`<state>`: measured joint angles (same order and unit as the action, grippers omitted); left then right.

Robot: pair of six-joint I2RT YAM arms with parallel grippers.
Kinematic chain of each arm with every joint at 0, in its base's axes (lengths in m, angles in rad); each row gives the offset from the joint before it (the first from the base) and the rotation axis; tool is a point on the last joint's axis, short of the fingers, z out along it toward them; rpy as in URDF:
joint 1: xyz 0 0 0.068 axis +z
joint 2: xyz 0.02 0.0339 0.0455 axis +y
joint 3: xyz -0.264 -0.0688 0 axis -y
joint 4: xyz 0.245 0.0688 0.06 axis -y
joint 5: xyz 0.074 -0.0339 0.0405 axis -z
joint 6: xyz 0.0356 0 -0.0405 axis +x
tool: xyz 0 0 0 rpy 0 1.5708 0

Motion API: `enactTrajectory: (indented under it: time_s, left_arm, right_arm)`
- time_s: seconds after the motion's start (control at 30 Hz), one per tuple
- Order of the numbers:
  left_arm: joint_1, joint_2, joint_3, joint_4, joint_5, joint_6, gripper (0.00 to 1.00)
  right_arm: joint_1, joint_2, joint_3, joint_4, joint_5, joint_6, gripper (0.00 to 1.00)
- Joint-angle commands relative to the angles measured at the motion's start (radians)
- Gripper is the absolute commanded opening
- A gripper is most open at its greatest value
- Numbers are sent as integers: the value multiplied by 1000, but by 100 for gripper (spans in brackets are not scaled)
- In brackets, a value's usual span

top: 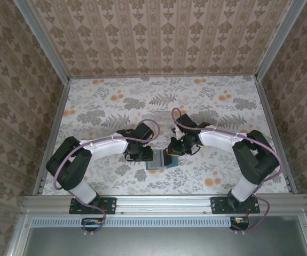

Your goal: Take the credit cards out of the card holder

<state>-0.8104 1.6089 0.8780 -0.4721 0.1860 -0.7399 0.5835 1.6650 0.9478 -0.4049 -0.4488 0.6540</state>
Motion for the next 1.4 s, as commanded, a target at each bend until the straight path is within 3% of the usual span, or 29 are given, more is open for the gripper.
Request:
enactTrajectory:
  time_s: [0.0, 0.27, 0.47, 0.73, 0.9, 1.07, 1.37]
  left_arm:
    - [0, -32, -4, -36, -5, 2, 31]
    - [7, -82, 8, -43, -14, 9, 31]
    - [33, -128, -17, -23, -11, 19, 32]
    - [79, -227, -75, 7, -40, 20, 33]
    - [103, -280, -109, 28, -47, 14, 35]
    - [110, -289, -115, 27, -44, 14, 35]
    - [110, -282, -132, 35, -40, -10, 35]
  right_arm:
    - [6, -26, 9, -40, 18, 6, 10]
    - [5, -92, 47, -124, 76, -32, 8]
    - [-13, -131, 128, -244, 143, -144, 8]
    - [-27, -50, 343, -351, 285, -533, 6]
    - [-26, -6, 431, -389, 323, -1007, 0]
    - [-34, 79, 523, -432, 379, -1327, 0]
    - [-37, 330, 871, -671, 381, -1569, 0]
